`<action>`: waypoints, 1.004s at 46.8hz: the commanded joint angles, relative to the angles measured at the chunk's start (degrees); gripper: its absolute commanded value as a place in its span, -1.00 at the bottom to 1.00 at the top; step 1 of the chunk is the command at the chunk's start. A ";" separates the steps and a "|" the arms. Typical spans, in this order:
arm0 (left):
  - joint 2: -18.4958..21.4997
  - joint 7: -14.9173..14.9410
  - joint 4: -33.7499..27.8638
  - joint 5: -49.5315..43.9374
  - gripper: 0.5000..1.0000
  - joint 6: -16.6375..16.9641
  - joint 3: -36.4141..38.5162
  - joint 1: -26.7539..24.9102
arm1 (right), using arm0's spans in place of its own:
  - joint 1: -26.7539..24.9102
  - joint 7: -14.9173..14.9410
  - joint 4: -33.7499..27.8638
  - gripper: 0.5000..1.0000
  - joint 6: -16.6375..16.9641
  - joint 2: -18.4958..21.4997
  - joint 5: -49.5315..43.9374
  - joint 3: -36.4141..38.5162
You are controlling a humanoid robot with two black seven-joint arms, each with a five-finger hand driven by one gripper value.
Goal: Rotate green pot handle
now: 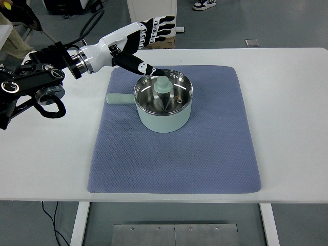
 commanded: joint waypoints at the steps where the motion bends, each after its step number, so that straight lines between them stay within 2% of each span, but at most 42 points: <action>1: -0.09 0.09 1.43 -1.95 1.00 0.04 0.01 0.30 | 0.00 -0.03 0.00 1.00 -0.08 0.00 -0.08 0.03; 26: -1.50 0.53 8.55 -15.48 1.00 0.04 0.01 4.78 | 0.00 -0.03 0.00 1.00 0.00 0.00 0.00 -0.06; 47: -3.61 0.44 13.20 -22.26 1.00 0.13 -0.08 8.73 | 0.00 -0.03 0.00 1.00 0.00 0.00 0.01 0.03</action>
